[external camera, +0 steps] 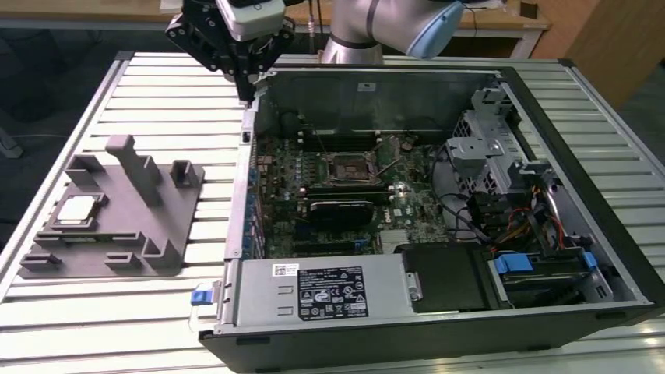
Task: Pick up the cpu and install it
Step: 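Reach for the cpu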
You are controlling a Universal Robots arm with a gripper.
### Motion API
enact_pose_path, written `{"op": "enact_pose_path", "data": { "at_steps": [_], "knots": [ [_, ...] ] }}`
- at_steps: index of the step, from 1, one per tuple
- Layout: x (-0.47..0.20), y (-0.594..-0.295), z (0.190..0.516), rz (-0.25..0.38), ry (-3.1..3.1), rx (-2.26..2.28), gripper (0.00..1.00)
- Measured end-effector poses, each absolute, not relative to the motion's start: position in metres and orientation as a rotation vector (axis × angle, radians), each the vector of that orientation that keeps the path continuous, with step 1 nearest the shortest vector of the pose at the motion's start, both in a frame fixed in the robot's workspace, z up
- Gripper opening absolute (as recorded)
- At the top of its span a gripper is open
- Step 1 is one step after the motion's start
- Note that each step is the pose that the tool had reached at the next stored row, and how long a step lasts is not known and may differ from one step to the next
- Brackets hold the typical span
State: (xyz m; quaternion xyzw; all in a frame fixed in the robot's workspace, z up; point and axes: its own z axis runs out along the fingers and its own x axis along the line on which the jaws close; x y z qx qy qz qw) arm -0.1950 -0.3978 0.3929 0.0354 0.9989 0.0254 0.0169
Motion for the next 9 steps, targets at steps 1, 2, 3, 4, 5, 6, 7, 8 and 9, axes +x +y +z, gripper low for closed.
{"op": "enact_pose_path", "data": {
  "at_steps": [1,2,3,4,5,6,7,8,9],
  "knots": [
    [-0.196,-0.3978,0.3929,0.079,3.105,0.11,0.11],
    [-0.1969,-0.3978,0.3929,0.079,3.105,0.11,0.11],
    [-0.1978,-0.3978,0.3929,0.079,3.105,0.11,0.11],
    [-0.1985,-0.3978,0.3929,0.079,3.105,0.11,0.11],
    [-0.1993,-0.3978,0.3929,0.079,3.105,0.11,0.11],
    [-0.2,-0.3978,0.3929,0.079,3.105,0.11,0.11],
    [-0.2008,-0.3978,0.3929,0.079,3.105,0.11,0.11],
    [-0.2017,-0.3978,0.3929,0.079,3.105,0.11,0.11],
    [-0.2028,-0.3978,0.3929,0.079,3.105,0.11,0.11]
  ]
}}
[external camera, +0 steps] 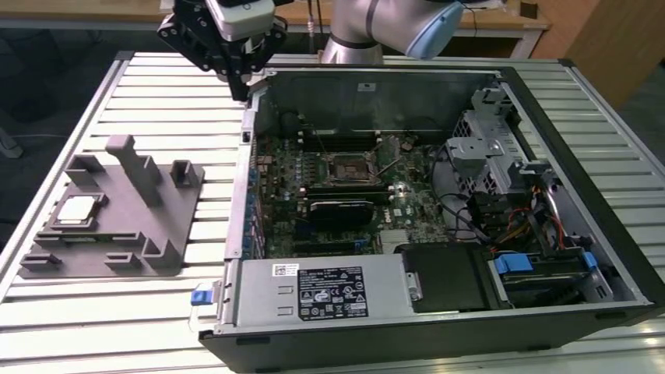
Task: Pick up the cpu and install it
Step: 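Reach for the cpu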
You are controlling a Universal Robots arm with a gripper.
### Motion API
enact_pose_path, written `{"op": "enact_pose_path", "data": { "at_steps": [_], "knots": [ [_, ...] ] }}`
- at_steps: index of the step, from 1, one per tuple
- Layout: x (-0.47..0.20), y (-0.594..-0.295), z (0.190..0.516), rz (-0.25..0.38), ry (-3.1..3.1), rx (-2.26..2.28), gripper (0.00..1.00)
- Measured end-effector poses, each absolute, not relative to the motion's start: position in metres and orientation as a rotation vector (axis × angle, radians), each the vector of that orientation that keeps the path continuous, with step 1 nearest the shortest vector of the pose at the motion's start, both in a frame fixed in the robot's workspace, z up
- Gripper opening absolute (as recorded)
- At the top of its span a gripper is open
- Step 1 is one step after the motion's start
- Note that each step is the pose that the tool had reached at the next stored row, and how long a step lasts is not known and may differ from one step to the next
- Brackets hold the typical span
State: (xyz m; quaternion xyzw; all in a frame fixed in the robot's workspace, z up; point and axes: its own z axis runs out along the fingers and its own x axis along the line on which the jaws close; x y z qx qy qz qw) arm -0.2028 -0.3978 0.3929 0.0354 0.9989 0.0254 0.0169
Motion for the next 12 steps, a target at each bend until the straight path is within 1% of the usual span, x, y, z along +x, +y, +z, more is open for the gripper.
{"op": "enact_pose_path", "data": {
  "at_steps": [12],
  "knots": [
    [-0.22,-0.398,0.393,0.079,3.105,0.11,0.11]
  ]
}}
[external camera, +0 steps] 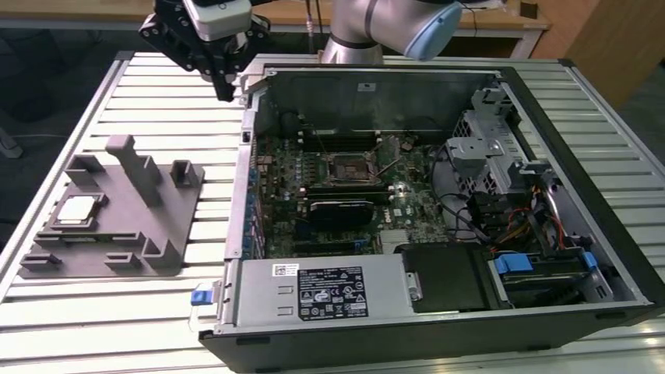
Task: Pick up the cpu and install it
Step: 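Reach for the cpu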
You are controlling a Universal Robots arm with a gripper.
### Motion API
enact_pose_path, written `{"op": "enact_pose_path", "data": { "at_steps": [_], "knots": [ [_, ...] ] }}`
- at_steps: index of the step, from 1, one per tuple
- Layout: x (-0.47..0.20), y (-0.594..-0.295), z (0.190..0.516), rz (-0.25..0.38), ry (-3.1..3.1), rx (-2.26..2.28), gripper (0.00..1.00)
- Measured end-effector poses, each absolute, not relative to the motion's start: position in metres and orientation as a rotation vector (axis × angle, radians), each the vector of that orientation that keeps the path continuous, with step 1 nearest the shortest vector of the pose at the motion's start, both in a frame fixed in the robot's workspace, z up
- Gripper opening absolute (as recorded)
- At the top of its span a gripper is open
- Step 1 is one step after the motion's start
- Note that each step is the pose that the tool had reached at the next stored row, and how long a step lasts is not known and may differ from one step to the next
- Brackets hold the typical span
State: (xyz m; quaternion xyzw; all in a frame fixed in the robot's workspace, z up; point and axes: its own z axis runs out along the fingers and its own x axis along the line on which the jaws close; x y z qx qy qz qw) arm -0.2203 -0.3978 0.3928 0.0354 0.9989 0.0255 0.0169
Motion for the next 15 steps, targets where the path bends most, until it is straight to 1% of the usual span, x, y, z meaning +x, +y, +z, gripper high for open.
{"op": "enact_pose_path", "data": {
  "at_steps": [15],
  "knots": [
    [-0.242,-0.398,0.393,0.079,3.105,0.11,0.11]
  ]
}}
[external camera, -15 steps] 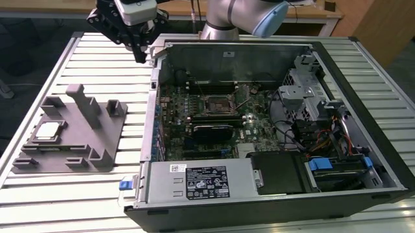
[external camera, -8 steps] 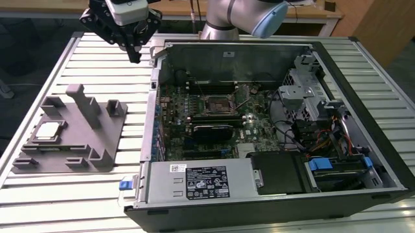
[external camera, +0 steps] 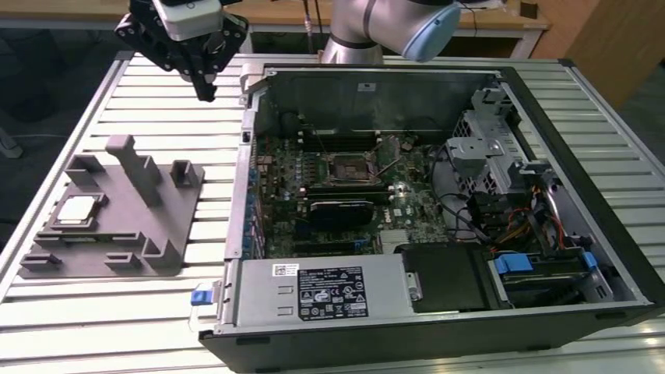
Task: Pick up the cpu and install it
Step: 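Reach for the cpu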
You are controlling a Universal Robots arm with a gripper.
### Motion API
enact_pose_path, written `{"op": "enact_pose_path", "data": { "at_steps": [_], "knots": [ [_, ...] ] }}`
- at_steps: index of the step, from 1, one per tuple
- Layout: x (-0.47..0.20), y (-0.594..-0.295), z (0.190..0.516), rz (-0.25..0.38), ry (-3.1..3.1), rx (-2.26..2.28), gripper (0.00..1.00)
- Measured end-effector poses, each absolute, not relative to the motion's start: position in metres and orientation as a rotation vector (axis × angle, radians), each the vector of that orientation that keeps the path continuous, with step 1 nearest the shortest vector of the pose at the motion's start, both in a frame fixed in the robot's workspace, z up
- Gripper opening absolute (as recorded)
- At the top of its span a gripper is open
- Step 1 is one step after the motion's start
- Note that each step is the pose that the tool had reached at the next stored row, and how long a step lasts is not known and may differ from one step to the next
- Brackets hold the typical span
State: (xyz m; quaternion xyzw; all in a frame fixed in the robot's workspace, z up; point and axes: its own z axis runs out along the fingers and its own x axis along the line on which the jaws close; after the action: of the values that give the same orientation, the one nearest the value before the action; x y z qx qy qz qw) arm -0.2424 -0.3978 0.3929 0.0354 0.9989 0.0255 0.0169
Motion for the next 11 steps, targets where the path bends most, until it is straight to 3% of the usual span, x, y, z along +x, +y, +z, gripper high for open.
{"op": "enact_pose_path", "data": {
  "at_steps": [11],
  "knots": [
    [-0.258,-0.398,0.393,0.079,3.105,0.11,0.11]
  ]
}}
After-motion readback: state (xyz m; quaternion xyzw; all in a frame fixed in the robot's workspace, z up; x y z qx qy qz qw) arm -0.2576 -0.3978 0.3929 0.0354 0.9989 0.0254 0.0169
